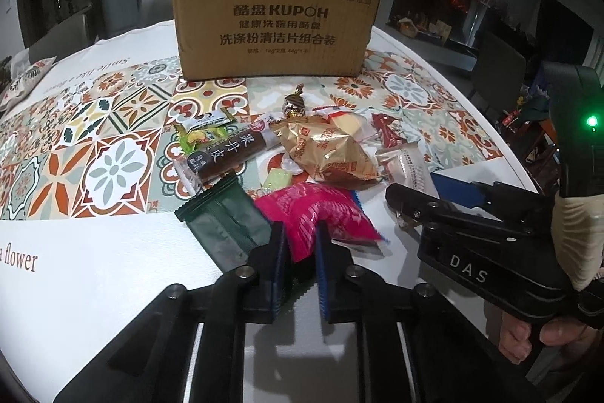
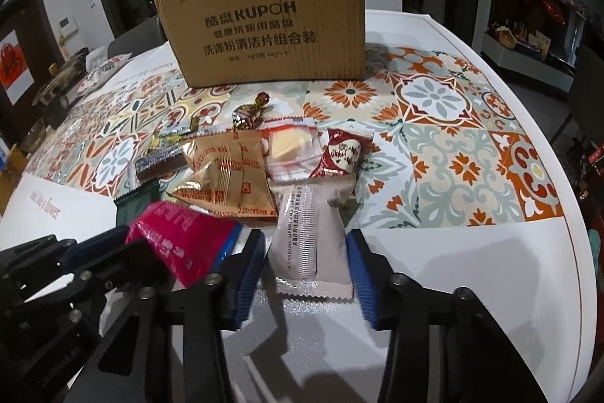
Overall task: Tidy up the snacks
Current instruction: 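Grasp the pink bag with the left tool while the right tool grasps the white wrapped bar, then carry both snacks over the cardboard box and open both tools to drop them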
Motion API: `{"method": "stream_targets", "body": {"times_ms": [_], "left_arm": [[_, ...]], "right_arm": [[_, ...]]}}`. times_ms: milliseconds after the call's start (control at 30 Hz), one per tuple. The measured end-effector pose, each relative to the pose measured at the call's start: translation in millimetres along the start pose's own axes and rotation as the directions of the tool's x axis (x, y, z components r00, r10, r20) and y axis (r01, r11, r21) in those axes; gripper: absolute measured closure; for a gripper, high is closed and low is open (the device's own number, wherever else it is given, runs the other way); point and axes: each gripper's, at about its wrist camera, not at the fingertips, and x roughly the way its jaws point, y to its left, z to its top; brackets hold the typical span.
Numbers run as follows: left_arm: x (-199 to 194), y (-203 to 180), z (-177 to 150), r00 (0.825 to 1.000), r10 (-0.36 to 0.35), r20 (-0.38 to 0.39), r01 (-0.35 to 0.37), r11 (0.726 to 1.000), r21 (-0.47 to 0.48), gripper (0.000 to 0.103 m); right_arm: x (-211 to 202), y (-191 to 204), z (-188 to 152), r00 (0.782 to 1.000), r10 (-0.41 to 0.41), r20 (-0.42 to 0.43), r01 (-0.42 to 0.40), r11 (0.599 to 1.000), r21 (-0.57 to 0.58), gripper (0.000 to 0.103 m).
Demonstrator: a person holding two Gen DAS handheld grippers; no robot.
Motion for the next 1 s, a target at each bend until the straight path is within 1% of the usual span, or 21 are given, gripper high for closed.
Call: {"method": "stream_targets", "body": {"times_ms": [67, 200, 267, 400, 733, 1000], "left_arm": [[-2.6, -1.8, 1.0, 1.0, -0.004, 0.011, 0.004, 1.0, 0.007, 0.092], [-10.2, -7.0, 1.5, 0.999, -0.008, 0.047, 0.006, 1.0, 0.029, 0.093], [-13.5, -7.4, 1.7, 0.998, -0.012, 0.055, 0.01, 1.0, 0.029, 0.093], [-23.7, -6.7, 4.3, 0.996, 0.001, 0.085, -0.003, 1.0, 0.022, 0.093], [-55.9, -5.6, 14.0, 0.984, 0.021, 0.174, -0.024, 1.0, 0.011, 0.093], [-81.3, 2.8, 31.4, 0.973, 0.011, 0.23, -0.006, 1.0, -0.023, 0.093]], "right_arm": [[-2.5, 0.2, -1.1, 1.0, 0.0, 0.001, 0.0, 1.0, -0.001, 0.062], [-10.1, 1.1, -2.8, 1.0, 0.009, 0.008, -0.009, 1.0, 0.003, 0.063], [-15.6, 2.7, -3.3, 1.0, 0.014, 0.016, -0.014, 1.0, 0.003, 0.064], [-27.6, 6.1, -1.5, 0.999, 0.022, 0.039, -0.022, 1.0, 0.0, 0.064], [-64.4, 17.6, 11.2, 0.991, 0.023, 0.131, -0.019, 0.999, -0.032, 0.064], [-96.7, 28.7, 29.8, 0.978, 0.035, 0.206, -0.022, 0.998, -0.062, 0.064]]}}
